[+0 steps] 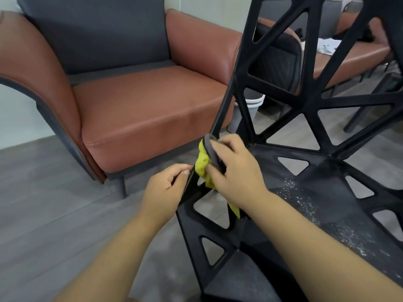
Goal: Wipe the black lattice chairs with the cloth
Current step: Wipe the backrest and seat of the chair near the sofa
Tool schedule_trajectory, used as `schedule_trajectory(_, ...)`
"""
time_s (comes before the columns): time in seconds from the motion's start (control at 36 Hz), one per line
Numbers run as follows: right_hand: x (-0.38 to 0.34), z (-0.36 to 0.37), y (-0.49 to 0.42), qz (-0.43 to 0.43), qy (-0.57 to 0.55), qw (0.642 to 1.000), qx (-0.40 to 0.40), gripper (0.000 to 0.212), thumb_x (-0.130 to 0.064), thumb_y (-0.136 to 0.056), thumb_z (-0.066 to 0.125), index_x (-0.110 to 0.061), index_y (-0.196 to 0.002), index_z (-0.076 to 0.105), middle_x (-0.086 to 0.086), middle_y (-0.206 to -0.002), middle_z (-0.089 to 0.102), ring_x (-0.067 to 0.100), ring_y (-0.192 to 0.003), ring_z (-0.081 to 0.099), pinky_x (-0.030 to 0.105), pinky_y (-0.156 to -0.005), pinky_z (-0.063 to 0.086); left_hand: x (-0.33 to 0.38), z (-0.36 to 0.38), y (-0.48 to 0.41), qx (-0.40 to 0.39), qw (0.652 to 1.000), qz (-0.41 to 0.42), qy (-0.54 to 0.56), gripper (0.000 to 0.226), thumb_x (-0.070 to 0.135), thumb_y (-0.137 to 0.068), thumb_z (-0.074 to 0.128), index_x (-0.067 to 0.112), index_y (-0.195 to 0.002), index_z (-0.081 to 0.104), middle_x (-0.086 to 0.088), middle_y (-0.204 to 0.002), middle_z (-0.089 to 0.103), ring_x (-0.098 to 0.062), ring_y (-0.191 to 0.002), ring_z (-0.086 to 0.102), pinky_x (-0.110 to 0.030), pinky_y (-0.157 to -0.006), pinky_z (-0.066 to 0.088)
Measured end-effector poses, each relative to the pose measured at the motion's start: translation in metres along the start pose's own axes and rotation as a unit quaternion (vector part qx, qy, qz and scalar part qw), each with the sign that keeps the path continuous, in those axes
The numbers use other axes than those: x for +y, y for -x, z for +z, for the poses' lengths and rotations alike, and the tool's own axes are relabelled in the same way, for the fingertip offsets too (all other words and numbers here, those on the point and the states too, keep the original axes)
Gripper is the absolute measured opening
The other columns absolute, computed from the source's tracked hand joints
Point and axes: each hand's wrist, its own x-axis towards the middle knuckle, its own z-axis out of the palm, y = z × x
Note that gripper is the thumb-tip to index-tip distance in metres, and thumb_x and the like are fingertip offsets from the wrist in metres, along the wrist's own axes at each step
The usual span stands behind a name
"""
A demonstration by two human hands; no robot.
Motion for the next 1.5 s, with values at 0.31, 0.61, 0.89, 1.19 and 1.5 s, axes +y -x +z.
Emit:
schedule_trajectory(0.31, -0.02, -0.014, 0.041, -0.178, 0.053, 0.968, -0.168, 0.032, -0.033, -0.084, 0.056, -0.016, -0.109, 0.065, 0.006, -0.108, 0.055, 0.026, -0.077, 0.054, 0.04, -0.052, 0.05, 0.005, -0.023, -0.006, -0.092, 0.996, -0.002, -0.011, 0.034, 0.009, -0.094, 0.052, 0.038, -0.091, 0.07, 0.007, -0.085, 0.073, -0.023, -0.071, 0.065, -0.034, -0.063, 0.053)
schedule_trajectory(0.61, 0.012, 0.01, 0.027, 0.127, 0.143, 0.978, -0.078, 0.029, -0.04, -0.092, 0.049, -0.02, -0.109, 0.062, -0.002, -0.108, 0.048, 0.023, -0.09, 0.054, 0.03, -0.063, 0.039, 0.022, 0.002, -0.017, -0.031, 0.981, -0.021, -0.19, 0.053, 0.048, -0.094, 0.042, 0.005, -0.062, 0.046, -0.005, -0.051, 0.042, -0.019, -0.05, 0.037, -0.031, -0.049, 0.026)
schedule_trajectory(0.89, 0.037, -0.002, 0.015, 0.253, 0.094, 0.963, 0.007, 0.033, -0.036, -0.092, 0.049, -0.018, -0.119, 0.054, 0.006, -0.116, 0.047, 0.031, -0.096, 0.054, 0.038, -0.077, 0.045, 0.019, 0.006, -0.012, 0.001, 0.975, 0.008, -0.22, 0.049, 0.046, -0.095, 0.043, 0.011, -0.061, 0.043, -0.001, -0.049, 0.041, -0.019, -0.047, 0.037, -0.03, -0.045, 0.025)
schedule_trajectory(1.19, 0.031, 0.01, 0.011, 0.339, 0.04, 0.935, -0.095, 0.034, -0.041, -0.088, 0.051, -0.022, -0.116, 0.047, 0.007, -0.113, 0.052, 0.03, -0.098, 0.054, 0.036, -0.079, 0.043, 0.021, 0.01, -0.021, -0.02, 0.981, -0.011, -0.195, 0.046, 0.041, -0.094, 0.045, 0.013, -0.06, 0.034, -0.001, -0.052, 0.038, -0.017, -0.048, 0.033, -0.029, -0.046, 0.023)
schedule_trajectory(1.5, 0.045, 0.009, 0.016, 0.349, -0.04, 0.936, -0.008, 0.032, -0.025, -0.084, 0.06, -0.021, -0.114, 0.049, 0.002, -0.116, 0.048, 0.022, -0.099, 0.052, 0.034, -0.084, 0.043, 0.043, 0.039, -0.063, -0.009, 0.954, 0.037, -0.296, 0.021, 0.034, -0.101, 0.033, 0.015, -0.091, 0.033, 0.005, -0.067, 0.034, -0.016, -0.056, 0.034, -0.032, -0.047, 0.021)
